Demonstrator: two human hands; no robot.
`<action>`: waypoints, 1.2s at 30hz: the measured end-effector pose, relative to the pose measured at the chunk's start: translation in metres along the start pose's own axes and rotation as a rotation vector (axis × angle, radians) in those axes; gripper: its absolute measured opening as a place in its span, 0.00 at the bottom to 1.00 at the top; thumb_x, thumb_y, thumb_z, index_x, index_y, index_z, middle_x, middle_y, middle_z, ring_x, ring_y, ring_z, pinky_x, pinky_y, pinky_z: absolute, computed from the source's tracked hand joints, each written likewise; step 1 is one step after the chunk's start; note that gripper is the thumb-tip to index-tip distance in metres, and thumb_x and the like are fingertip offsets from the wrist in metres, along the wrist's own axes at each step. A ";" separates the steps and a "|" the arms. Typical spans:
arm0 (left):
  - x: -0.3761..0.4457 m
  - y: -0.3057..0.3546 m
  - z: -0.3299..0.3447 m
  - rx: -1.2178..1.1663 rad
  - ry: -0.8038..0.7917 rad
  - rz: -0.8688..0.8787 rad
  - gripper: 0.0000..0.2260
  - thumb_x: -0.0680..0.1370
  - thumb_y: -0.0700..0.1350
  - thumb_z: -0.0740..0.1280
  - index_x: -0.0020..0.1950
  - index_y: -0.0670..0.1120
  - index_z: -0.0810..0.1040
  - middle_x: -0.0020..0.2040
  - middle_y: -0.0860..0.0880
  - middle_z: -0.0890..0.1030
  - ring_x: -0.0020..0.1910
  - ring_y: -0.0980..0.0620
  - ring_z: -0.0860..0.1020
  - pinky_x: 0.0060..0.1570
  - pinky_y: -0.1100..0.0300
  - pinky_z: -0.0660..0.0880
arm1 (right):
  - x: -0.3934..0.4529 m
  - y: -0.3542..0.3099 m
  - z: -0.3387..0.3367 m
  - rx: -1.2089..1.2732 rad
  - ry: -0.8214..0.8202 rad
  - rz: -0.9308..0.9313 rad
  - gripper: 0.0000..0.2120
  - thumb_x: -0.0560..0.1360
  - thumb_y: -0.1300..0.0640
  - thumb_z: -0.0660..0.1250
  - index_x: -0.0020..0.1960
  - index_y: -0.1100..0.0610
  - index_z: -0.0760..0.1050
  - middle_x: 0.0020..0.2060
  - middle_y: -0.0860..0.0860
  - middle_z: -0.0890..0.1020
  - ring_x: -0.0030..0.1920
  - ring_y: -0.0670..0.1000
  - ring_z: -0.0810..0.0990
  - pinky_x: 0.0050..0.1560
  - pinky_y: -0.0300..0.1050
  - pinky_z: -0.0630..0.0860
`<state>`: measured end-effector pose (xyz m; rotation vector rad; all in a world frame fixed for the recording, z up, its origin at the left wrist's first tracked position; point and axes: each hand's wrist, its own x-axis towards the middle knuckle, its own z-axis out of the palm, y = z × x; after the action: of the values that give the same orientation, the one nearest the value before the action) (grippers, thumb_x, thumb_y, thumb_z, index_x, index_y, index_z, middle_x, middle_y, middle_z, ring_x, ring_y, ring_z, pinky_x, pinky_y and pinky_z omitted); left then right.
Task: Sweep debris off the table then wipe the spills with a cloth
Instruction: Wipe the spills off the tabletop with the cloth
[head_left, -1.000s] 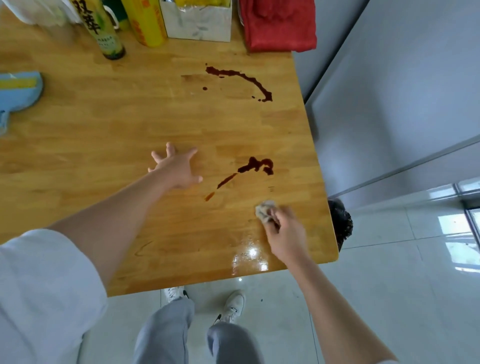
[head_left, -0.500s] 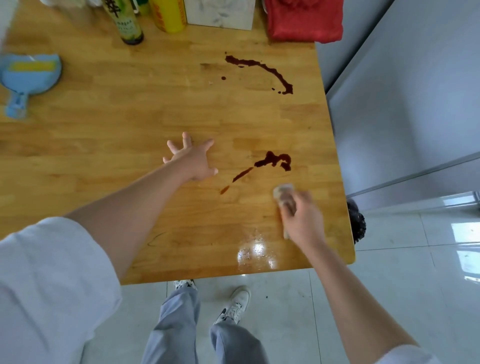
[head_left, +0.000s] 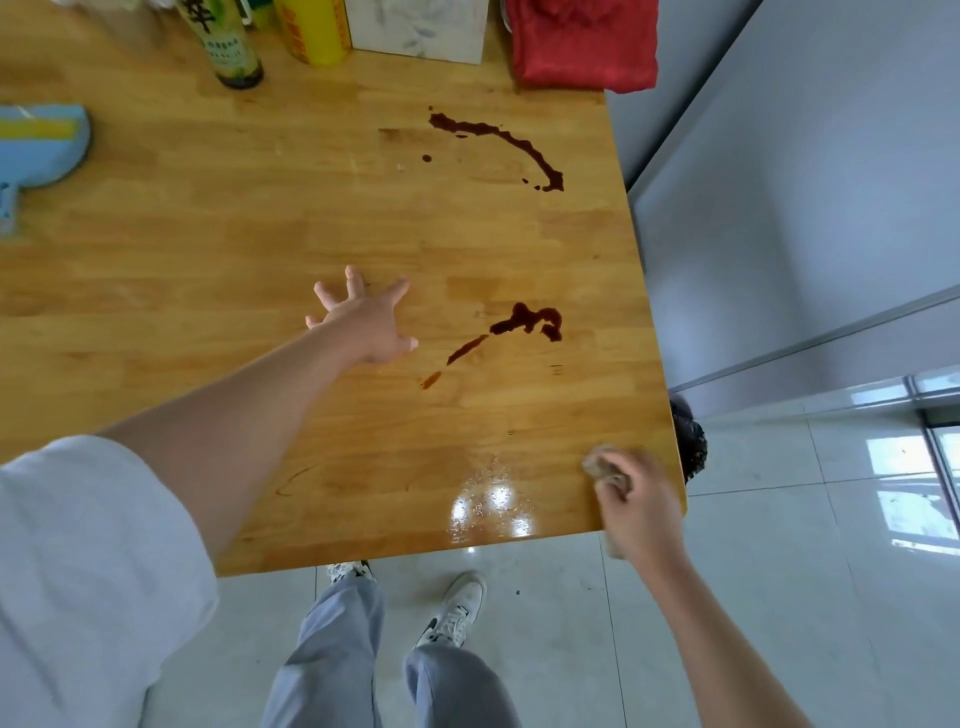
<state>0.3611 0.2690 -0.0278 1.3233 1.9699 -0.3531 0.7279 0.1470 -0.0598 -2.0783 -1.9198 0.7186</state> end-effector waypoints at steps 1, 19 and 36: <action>0.000 0.000 0.000 -0.006 0.000 0.005 0.40 0.78 0.59 0.67 0.77 0.69 0.40 0.78 0.47 0.30 0.75 0.30 0.34 0.70 0.29 0.50 | 0.004 0.015 -0.008 0.038 0.051 0.118 0.15 0.73 0.62 0.68 0.56 0.48 0.80 0.46 0.44 0.76 0.40 0.49 0.78 0.37 0.40 0.69; -0.005 0.002 -0.001 0.015 -0.007 0.006 0.39 0.79 0.59 0.66 0.77 0.68 0.40 0.78 0.46 0.30 0.75 0.29 0.35 0.71 0.29 0.51 | 0.046 0.007 -0.014 0.248 0.281 0.386 0.11 0.80 0.55 0.62 0.60 0.49 0.78 0.53 0.52 0.78 0.49 0.50 0.79 0.51 0.49 0.76; -0.005 0.002 -0.001 0.030 -0.011 0.008 0.39 0.79 0.60 0.65 0.77 0.68 0.37 0.78 0.45 0.29 0.75 0.29 0.35 0.71 0.29 0.51 | 0.028 -0.077 0.023 0.218 -0.168 -0.109 0.14 0.78 0.61 0.64 0.54 0.44 0.78 0.39 0.45 0.81 0.27 0.42 0.78 0.23 0.32 0.71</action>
<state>0.3632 0.2668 -0.0236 1.3453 1.9565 -0.3867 0.6508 0.1804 -0.0484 -1.8205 -1.9229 1.0549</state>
